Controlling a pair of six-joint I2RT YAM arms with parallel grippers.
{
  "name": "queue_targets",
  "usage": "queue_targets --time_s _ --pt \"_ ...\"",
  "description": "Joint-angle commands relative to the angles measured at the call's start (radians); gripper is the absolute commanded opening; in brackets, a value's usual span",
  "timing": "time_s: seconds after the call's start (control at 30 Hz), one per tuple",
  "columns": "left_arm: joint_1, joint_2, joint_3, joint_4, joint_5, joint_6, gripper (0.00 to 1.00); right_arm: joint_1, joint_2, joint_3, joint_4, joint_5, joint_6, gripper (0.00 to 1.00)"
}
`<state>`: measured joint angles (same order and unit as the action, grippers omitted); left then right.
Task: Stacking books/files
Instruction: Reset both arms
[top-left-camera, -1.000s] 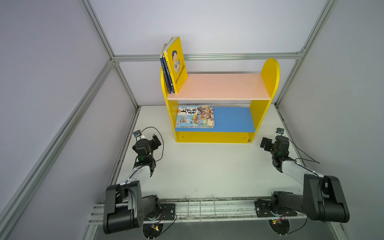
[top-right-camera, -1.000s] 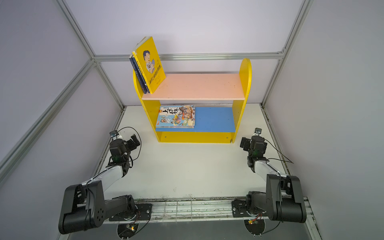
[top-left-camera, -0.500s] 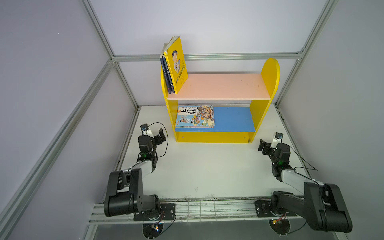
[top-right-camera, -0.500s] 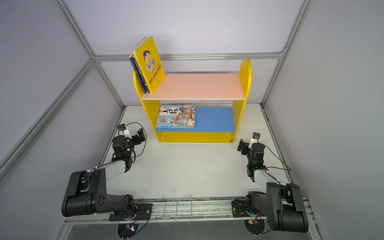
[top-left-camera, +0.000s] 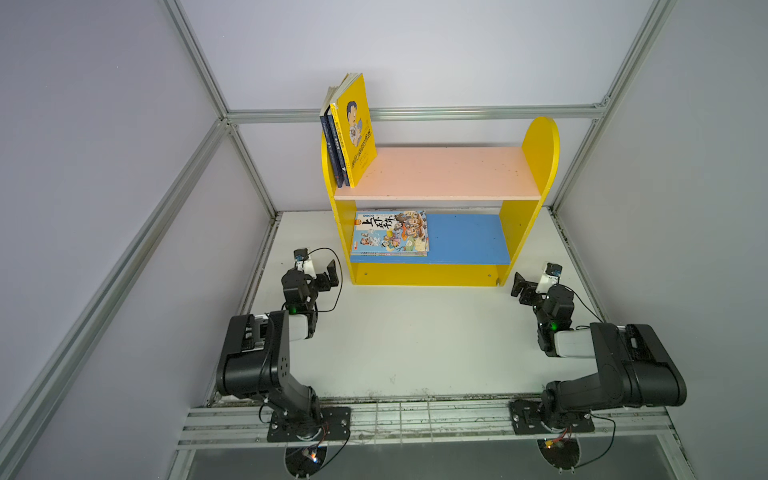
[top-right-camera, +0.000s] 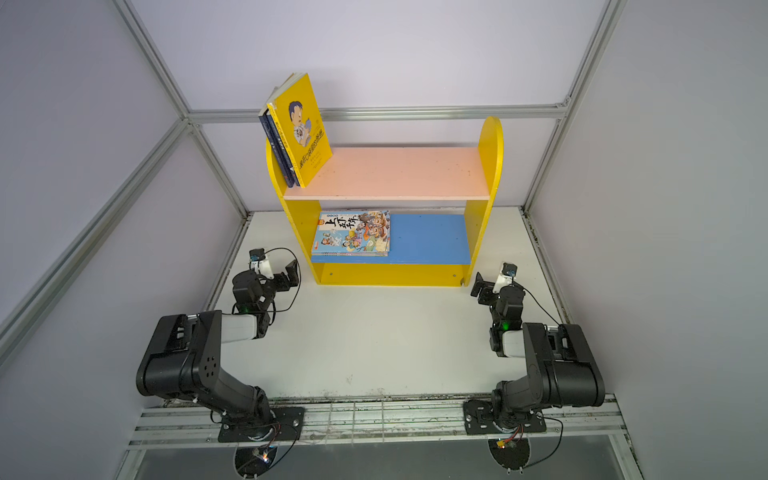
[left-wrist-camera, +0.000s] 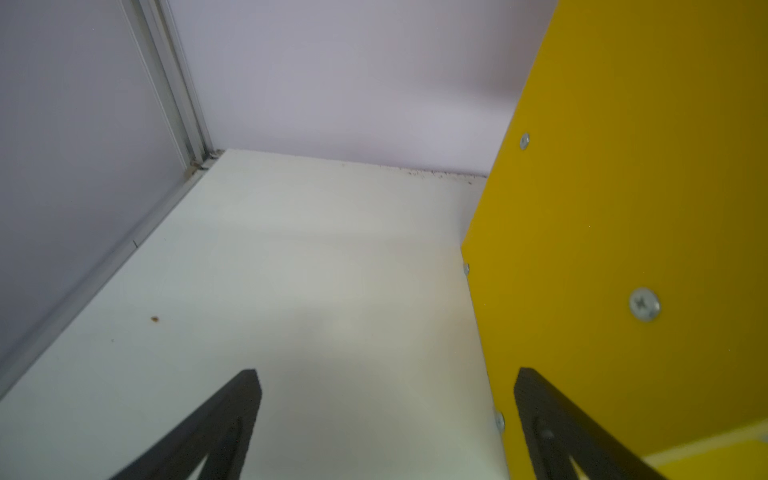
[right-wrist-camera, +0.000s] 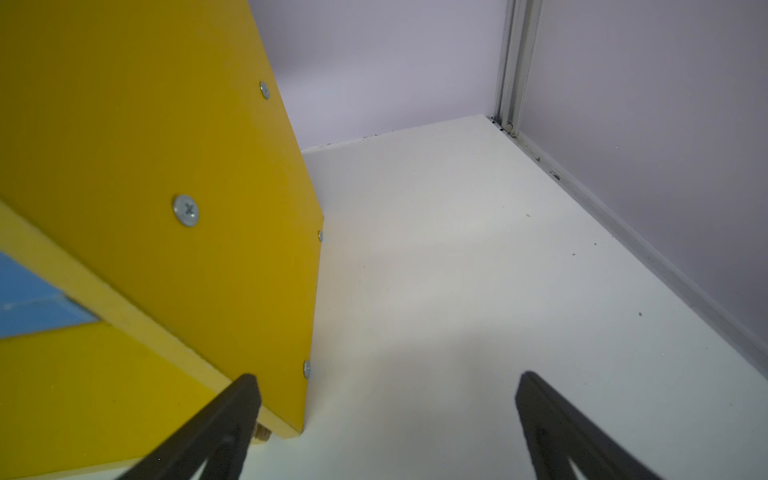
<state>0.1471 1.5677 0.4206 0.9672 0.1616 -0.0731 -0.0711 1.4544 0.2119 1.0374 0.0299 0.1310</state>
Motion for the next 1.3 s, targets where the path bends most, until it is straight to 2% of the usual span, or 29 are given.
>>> queue_targets --time_s 0.0,0.07,0.13,0.27,0.33,0.43,0.57,0.87,1.03,1.07,1.13,1.17,1.23,1.27 --pt "-0.006 -0.129 -0.024 0.079 0.023 0.018 1.00 0.002 -0.010 0.016 -0.019 -0.012 -0.014 1.00" --pt "-0.011 -0.252 0.036 -0.207 -0.009 0.058 1.00 0.002 -0.023 0.033 -0.076 -0.022 -0.021 1.00" --pt "-0.024 -0.312 0.046 -0.316 -0.049 0.069 1.00 0.004 -0.017 0.037 -0.071 -0.021 -0.021 1.00" --pt "-0.026 -0.292 -0.010 -0.267 -0.053 0.046 1.00 0.005 -0.016 0.034 -0.067 -0.017 -0.022 1.00" --pt "-0.033 -0.300 0.002 -0.313 -0.047 0.064 1.00 0.005 -0.017 0.037 -0.070 -0.020 -0.023 1.00" --pt "-0.035 -0.292 0.002 -0.290 -0.083 0.054 1.00 0.006 -0.017 0.037 -0.069 -0.017 -0.022 1.00" --pt "-0.037 -0.311 -0.018 -0.289 -0.044 0.068 1.00 0.007 -0.017 0.035 -0.068 -0.015 -0.022 1.00" --pt "-0.047 -0.334 -0.040 -0.311 -0.097 0.037 1.00 0.013 -0.001 0.065 -0.096 -0.038 -0.036 1.00" --pt "-0.064 -0.217 -0.130 -0.079 -0.082 0.031 1.00 0.025 0.006 0.070 -0.097 -0.023 -0.046 1.00" --pt "-0.066 -0.172 -0.126 -0.038 -0.111 0.007 1.00 0.026 0.005 0.070 -0.098 -0.022 -0.045 1.00" --pt "-0.066 -0.025 -0.148 0.141 -0.087 0.009 1.00 0.025 0.006 0.072 -0.097 -0.021 -0.045 1.00" --pt "-0.066 0.052 -0.159 0.286 -0.062 0.019 1.00 0.025 0.006 0.070 -0.098 -0.021 -0.045 1.00" --pt "-0.071 -0.024 -0.153 0.133 -0.096 0.012 1.00 0.027 0.006 0.072 -0.099 -0.018 -0.047 1.00" --pt "-0.073 -0.011 -0.146 0.146 -0.104 0.013 1.00 0.026 0.006 0.073 -0.101 -0.018 -0.047 1.00"
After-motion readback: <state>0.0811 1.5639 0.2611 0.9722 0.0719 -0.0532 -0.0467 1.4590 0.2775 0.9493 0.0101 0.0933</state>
